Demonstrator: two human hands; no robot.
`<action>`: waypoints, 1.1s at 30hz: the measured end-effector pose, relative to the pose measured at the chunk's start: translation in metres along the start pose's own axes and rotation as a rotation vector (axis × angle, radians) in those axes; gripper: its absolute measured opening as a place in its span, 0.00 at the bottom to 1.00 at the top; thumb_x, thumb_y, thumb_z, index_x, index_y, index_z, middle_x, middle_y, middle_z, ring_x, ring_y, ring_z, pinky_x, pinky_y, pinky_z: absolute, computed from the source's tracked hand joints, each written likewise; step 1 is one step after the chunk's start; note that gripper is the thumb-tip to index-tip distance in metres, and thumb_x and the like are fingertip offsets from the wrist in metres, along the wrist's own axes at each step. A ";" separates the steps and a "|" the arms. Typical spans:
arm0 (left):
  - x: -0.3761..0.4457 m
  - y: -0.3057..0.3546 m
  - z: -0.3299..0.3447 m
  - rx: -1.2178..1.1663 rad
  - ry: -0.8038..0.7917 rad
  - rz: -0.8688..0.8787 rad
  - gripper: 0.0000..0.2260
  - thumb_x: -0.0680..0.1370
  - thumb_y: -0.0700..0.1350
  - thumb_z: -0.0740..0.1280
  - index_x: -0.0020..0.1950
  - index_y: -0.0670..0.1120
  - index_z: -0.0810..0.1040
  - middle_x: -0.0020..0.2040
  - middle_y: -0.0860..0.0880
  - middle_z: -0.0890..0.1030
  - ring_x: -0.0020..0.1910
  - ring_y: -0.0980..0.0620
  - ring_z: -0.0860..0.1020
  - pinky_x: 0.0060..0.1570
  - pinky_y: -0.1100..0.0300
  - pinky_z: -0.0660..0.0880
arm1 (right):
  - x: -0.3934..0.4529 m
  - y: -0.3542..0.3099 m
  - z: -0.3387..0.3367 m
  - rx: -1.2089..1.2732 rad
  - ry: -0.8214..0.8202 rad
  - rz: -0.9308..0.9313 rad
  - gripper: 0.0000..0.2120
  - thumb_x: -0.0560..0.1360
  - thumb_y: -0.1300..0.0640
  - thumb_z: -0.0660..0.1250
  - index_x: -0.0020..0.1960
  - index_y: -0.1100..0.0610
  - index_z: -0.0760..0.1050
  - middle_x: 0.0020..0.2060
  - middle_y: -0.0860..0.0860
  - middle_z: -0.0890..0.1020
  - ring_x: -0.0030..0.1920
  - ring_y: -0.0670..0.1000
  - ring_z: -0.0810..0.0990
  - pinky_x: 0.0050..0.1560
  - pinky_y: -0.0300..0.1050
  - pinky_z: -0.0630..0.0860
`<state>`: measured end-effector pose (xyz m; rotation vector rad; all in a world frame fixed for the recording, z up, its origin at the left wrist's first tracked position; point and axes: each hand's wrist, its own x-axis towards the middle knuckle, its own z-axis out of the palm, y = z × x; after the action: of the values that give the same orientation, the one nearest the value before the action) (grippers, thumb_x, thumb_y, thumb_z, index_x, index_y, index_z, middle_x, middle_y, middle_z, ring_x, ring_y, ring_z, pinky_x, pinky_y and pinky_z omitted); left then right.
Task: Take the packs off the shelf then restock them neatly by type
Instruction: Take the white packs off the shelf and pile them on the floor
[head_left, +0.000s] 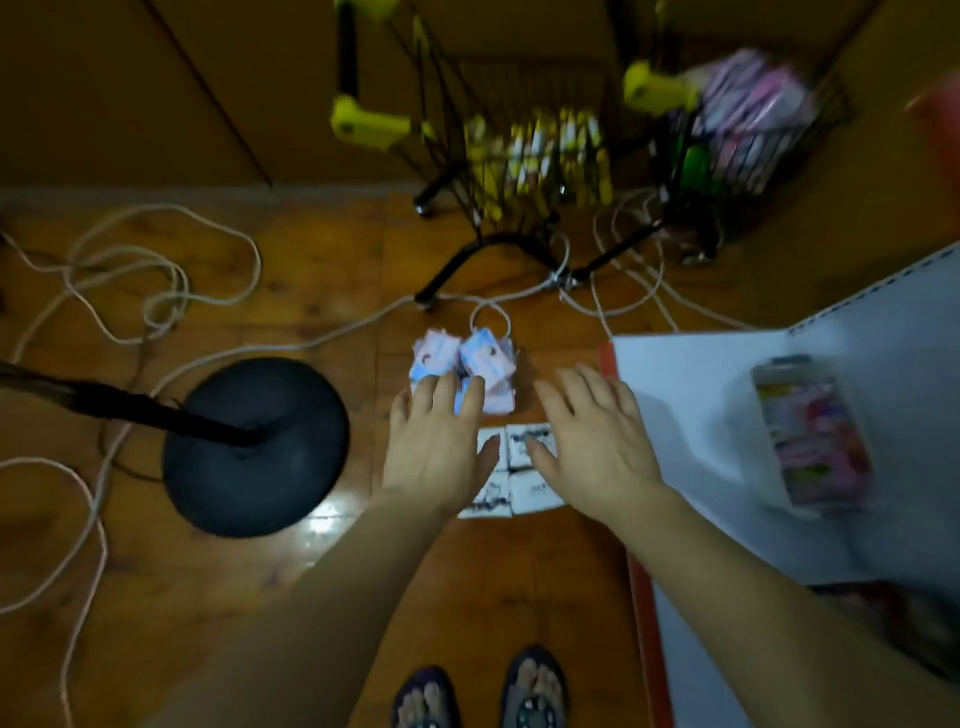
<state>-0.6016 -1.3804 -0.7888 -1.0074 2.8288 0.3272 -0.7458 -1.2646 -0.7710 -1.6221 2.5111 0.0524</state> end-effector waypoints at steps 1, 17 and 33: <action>0.001 0.002 -0.031 0.001 0.010 0.014 0.29 0.78 0.60 0.63 0.76 0.48 0.65 0.72 0.43 0.69 0.71 0.40 0.65 0.68 0.40 0.65 | 0.002 -0.001 -0.030 -0.008 0.024 -0.006 0.30 0.73 0.42 0.66 0.71 0.56 0.70 0.67 0.56 0.74 0.71 0.60 0.67 0.70 0.61 0.65; -0.011 0.072 -0.484 0.076 0.420 0.068 0.28 0.82 0.64 0.52 0.78 0.52 0.60 0.76 0.47 0.65 0.76 0.43 0.60 0.74 0.44 0.60 | -0.007 -0.002 -0.489 -0.075 0.358 -0.031 0.32 0.80 0.37 0.55 0.79 0.51 0.59 0.78 0.54 0.61 0.79 0.57 0.54 0.77 0.60 0.54; -0.067 0.158 -0.727 0.105 0.700 0.181 0.28 0.83 0.62 0.52 0.78 0.49 0.58 0.77 0.45 0.63 0.77 0.42 0.59 0.73 0.43 0.62 | -0.091 0.006 -0.745 -0.250 0.590 0.088 0.33 0.80 0.38 0.54 0.79 0.54 0.55 0.77 0.56 0.60 0.78 0.57 0.54 0.76 0.61 0.54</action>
<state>-0.6807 -1.3964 -0.0464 -0.9923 3.5157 -0.2103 -0.7955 -1.2630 -0.0222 -1.8310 3.1229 -0.1263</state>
